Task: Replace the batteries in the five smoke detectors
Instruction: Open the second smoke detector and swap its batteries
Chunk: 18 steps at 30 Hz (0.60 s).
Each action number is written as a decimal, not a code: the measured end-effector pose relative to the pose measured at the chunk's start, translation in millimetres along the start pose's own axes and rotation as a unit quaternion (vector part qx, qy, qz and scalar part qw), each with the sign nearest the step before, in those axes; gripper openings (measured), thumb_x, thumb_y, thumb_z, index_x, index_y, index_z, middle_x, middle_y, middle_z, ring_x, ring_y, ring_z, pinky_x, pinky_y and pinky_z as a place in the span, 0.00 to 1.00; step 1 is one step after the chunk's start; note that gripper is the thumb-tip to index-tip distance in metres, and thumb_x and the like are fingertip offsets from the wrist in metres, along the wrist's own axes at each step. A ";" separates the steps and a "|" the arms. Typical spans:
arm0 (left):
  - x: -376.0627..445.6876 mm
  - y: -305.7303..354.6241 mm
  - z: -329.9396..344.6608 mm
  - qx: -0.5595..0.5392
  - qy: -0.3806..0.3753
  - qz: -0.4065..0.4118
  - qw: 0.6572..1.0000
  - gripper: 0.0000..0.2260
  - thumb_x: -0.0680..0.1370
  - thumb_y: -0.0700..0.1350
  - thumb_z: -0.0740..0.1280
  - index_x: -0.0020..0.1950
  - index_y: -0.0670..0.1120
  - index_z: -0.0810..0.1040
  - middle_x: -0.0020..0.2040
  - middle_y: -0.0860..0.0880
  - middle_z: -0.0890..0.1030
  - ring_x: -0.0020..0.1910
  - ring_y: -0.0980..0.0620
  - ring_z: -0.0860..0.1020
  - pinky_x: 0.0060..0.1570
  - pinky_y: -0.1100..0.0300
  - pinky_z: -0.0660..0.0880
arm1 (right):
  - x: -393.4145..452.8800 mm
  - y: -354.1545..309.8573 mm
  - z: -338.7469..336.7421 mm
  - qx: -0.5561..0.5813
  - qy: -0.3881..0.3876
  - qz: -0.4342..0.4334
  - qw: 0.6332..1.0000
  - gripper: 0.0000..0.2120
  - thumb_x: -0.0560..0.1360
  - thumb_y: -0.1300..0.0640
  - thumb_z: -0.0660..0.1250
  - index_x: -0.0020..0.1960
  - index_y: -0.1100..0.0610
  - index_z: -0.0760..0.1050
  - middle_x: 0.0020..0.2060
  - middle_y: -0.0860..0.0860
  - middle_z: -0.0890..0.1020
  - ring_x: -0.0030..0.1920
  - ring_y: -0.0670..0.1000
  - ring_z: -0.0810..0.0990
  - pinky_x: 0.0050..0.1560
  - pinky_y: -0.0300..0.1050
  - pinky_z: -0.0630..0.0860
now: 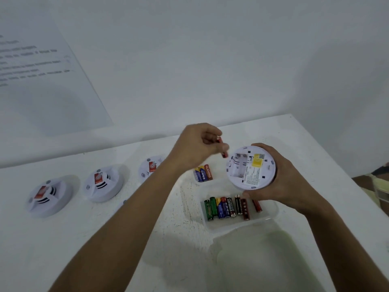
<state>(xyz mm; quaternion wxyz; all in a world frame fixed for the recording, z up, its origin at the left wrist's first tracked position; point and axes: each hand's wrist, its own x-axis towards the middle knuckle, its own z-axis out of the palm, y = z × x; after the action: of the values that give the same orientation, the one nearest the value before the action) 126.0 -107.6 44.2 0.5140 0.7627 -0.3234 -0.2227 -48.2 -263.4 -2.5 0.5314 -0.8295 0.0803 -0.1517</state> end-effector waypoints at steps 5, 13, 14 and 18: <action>31.9 -27.2 -1.0 0.165 -0.011 -0.016 0.986 0.12 0.64 0.50 0.80 0.43 0.48 0.85 0.51 0.51 0.81 0.49 0.59 0.76 0.51 0.57 0.71 | -16.2 6.6 -10.5 0.004 0.009 0.031 0.999 0.44 0.55 0.59 0.82 0.67 0.48 0.70 0.58 0.40 0.80 0.60 0.44 0.79 0.54 0.35 0.79; 39.7 -51.7 12.5 0.371 -0.097 -0.066 0.921 0.17 0.65 0.61 0.76 0.50 0.56 0.84 0.74 0.51 0.62 0.72 0.47 0.57 0.67 0.47 0.53 | -22.6 8.0 -10.9 0.008 0.007 0.045 0.999 0.44 0.53 0.49 0.81 0.67 0.46 0.69 0.57 0.40 0.79 0.59 0.43 0.79 0.53 0.34 0.78; 39.5 -53.5 12.8 0.386 -0.099 -0.069 0.914 0.17 0.66 0.62 0.75 0.50 0.56 0.84 0.73 0.51 0.63 0.71 0.47 0.58 0.68 0.46 0.53 | -23.0 7.6 -10.4 0.010 0.006 0.046 0.999 0.44 0.53 0.49 0.81 0.67 0.45 0.70 0.57 0.40 0.79 0.59 0.43 0.79 0.53 0.35 0.79; 42.1 -57.6 13.6 0.427 -0.107 -0.079 0.894 0.17 0.68 0.63 0.73 0.53 0.57 0.83 0.60 0.51 0.69 0.66 0.45 0.63 0.65 0.44 0.56 | -25.4 9.0 -9.0 0.005 0.007 0.045 0.999 0.43 0.54 0.56 0.82 0.66 0.45 0.69 0.56 0.38 0.79 0.58 0.43 0.79 0.52 0.33 0.78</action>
<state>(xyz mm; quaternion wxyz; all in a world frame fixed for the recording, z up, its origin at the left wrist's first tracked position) 161.2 -131.6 -14.6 0.0811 0.9033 -0.3791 -0.1835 -74.9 -267.4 -11.4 0.5410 -0.8216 0.1203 -0.1339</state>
